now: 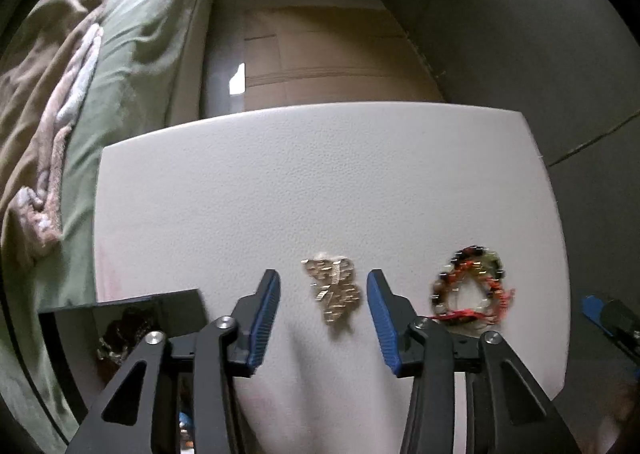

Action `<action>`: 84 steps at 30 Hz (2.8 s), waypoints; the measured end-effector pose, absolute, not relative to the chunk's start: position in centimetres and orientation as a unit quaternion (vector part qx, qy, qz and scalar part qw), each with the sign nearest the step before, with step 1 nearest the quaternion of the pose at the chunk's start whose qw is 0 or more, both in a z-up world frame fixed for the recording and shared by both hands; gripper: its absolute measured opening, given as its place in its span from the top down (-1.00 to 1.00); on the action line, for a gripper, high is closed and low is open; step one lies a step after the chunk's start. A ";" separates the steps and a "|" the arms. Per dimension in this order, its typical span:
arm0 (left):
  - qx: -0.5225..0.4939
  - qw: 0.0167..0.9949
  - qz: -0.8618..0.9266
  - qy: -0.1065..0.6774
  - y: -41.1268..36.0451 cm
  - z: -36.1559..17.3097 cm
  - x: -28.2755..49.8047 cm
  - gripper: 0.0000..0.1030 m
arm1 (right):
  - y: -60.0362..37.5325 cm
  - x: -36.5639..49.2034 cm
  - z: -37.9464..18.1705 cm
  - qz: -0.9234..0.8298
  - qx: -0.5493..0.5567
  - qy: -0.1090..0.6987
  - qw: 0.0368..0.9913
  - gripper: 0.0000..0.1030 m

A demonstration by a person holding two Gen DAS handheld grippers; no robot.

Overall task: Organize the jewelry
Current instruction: 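Move the left tool to the gold butterfly brooch and close on it, then carry the gold butterfly brooch into the black box and open the left tool, then grasp the red cord bracelet with the right tool and lift it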

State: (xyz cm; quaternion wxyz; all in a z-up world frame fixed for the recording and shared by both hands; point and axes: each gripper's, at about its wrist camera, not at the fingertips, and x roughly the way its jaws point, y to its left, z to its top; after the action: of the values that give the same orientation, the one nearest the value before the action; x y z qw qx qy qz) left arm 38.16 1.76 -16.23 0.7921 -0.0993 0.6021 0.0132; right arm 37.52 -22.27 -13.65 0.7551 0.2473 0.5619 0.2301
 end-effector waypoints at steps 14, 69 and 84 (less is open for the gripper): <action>-0.048 0.784 0.023 0.619 -0.7 -18.3 39.2 0.56 | -22.5 37.2 -13.5 0.228 0.236 0.561 0.760 0.02; -0.191 0.836 0.007 0.514 13.7 -8.2 29.0 -0.37 | -15.8 38.4 -16.1 0.168 0.144 0.591 0.776 0.02; -0.216 0.833 0.012 0.510 15.8 -8.7 27.5 -0.37 | -14.5 37.0 -13.8 0.232 0.154 0.545 0.791 0.82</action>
State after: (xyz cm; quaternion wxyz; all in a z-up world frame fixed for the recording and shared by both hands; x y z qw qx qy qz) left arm 27.50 15.78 -8.69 0.8327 -0.2160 0.5098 0.0118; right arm 37.01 -14.47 -13.76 0.7906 0.1540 0.5453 0.2321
